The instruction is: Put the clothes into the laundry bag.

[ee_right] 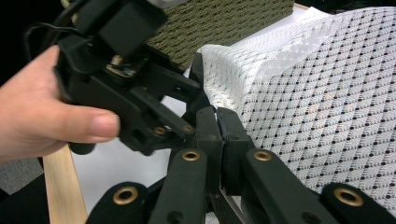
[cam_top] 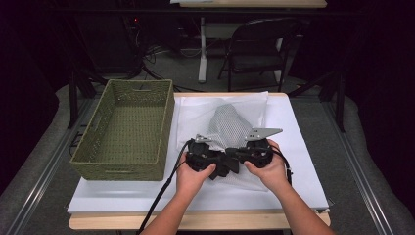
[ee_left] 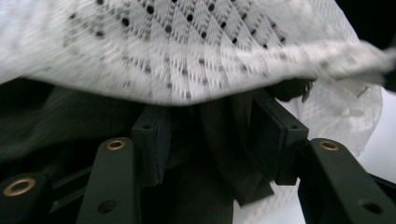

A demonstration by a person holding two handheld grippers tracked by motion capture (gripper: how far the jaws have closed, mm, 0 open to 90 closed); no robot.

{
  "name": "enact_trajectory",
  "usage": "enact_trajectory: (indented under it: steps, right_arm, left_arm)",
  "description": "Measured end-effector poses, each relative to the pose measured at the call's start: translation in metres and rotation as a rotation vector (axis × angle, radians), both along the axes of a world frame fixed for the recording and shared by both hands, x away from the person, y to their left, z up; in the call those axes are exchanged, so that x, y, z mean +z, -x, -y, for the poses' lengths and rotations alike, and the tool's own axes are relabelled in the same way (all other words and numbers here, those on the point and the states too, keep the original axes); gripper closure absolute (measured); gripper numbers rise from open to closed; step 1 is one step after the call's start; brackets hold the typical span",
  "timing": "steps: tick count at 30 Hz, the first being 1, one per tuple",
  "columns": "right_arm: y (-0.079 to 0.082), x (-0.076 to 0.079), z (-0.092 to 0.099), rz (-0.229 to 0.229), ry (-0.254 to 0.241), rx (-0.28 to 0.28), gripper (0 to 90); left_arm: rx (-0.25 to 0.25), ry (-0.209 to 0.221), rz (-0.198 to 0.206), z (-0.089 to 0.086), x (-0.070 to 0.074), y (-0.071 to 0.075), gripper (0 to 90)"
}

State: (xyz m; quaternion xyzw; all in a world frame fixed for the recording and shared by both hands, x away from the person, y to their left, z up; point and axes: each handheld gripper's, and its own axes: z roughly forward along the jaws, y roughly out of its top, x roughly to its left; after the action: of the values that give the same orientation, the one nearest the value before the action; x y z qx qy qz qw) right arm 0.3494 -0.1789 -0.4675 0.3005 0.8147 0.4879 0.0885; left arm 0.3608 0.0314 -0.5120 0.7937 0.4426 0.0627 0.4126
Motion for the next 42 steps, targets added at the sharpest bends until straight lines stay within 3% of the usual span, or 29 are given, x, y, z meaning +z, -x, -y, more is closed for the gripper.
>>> enact_trajectory:
  steps: [3,11,20,26,35,42]
  right_arm:
    - [0.0,0.0,0.0,0.002,0.001,-0.001,88.9]
    - [-0.001,0.0,0.001,0.004,-0.003,-0.004,88.9]
    - [-0.001,0.0,0.002,0.002,-0.006,-0.005,88.8]
    - [-0.001,0.0,0.003,0.0,-0.006,-0.008,88.8]
    - [-0.003,0.001,0.006,0.0,-0.013,-0.016,88.8]
    - [-0.003,0.001,0.006,0.002,-0.014,-0.017,88.8]
  left_arm:
    - [0.005,0.001,0.014,-0.007,0.004,0.007,48.7]
    - [0.026,-0.073,0.033,-0.025,0.011,0.02,47.1]
    - [0.06,-0.119,0.092,-0.037,0.017,0.025,44.7]
    - [0.114,-0.094,0.087,-0.049,0.021,0.016,44.5]
    - [0.165,-0.117,0.058,-0.054,0.015,0.003,39.2]
    - [0.15,-0.115,0.016,-0.052,0.007,-0.007,38.2]
